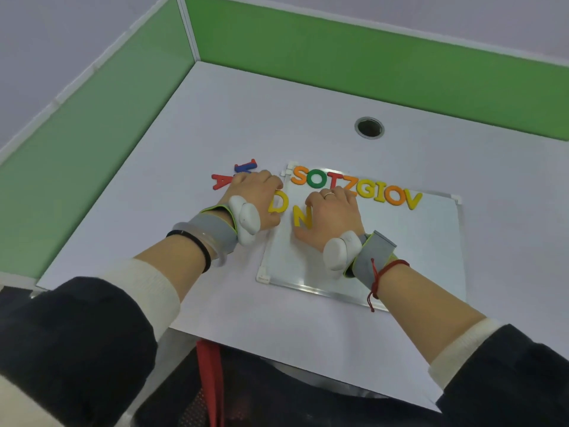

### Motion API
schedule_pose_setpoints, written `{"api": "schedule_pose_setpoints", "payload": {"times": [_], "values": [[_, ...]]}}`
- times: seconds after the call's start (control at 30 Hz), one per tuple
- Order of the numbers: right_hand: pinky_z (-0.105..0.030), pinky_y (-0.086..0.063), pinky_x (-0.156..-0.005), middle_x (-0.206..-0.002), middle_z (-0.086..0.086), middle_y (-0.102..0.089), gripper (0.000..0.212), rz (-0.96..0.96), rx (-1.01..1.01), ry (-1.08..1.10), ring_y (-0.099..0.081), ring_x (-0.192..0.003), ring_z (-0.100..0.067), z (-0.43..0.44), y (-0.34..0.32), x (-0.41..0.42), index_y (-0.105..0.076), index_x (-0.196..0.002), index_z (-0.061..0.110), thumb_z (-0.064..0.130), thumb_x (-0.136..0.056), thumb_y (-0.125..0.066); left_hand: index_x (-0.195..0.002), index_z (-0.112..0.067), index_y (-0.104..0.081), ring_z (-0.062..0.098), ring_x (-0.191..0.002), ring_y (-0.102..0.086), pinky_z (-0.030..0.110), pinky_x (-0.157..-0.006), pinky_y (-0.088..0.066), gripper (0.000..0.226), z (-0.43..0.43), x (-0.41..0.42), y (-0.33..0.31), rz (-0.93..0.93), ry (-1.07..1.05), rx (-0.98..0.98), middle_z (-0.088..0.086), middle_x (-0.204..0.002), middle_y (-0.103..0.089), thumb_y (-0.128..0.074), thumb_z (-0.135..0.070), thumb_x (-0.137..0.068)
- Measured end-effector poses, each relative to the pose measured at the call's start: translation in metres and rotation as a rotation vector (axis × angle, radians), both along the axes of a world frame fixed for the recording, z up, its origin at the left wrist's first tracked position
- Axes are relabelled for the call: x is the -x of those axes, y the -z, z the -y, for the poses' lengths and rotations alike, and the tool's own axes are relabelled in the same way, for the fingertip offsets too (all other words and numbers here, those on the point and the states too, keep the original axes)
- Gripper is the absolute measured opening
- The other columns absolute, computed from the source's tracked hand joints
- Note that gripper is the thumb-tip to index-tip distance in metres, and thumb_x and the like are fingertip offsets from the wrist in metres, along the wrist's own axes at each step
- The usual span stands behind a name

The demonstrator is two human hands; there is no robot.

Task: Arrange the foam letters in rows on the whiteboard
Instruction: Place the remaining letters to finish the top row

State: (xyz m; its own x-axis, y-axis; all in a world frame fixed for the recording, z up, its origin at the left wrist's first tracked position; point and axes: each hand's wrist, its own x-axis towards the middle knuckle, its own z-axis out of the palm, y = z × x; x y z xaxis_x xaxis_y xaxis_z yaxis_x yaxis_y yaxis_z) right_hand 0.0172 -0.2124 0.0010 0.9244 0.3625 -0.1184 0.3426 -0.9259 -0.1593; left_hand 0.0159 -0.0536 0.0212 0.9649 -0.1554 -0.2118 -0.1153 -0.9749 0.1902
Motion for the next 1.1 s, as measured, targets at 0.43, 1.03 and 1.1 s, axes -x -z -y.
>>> {"api": "schedule_pose_setpoints", "payload": {"times": [0.43, 1.03, 1.1], "values": [[-0.038, -0.041, -0.089, -0.113, -0.01, -0.061, 0.041, -0.119, -0.011, 0.154, -0.047, -0.114, -0.03, 0.109, -0.005, -0.008, -0.054, -0.111, 0.011, 0.04, -0.082, -0.055, -0.128, -0.018, -0.045, 0.028, -0.125, -0.043, 0.038, -0.109, -0.025, 0.052, 0.108, -0.029, -0.004, -0.03, 0.166, -0.021, 0.005, -0.134, -0.048, -0.059, -0.031, -0.079], [-0.037, -0.038, -0.083, -0.113, -0.013, -0.057, 0.039, -0.076, -0.044, 0.386, -0.048, -0.107, -0.031, 0.223, 0.006, -0.024, -0.052, -0.107, 0.008, 0.038, -0.083, -0.055, -0.129, -0.019, -0.045, 0.026, -0.123, -0.045, 0.032, -0.11, -0.023, 0.049, 0.233, -0.059, 0.014, -0.045, 0.293, 0.03, 0.004, -0.134, -0.048, -0.057, -0.03, -0.084], [-0.037, -0.038, -0.082, -0.112, -0.014, -0.058, 0.039, -0.065, -0.058, 0.391, -0.048, -0.106, -0.032, 0.229, 0.008, -0.026, -0.053, -0.106, 0.008, 0.038, -0.083, -0.055, -0.129, -0.018, -0.046, 0.026, -0.123, -0.045, 0.033, -0.11, -0.023, 0.049, 0.242, -0.063, 0.016, -0.044, 0.291, 0.036, 0.004, -0.134, -0.047, -0.058, -0.029, -0.083]]}}
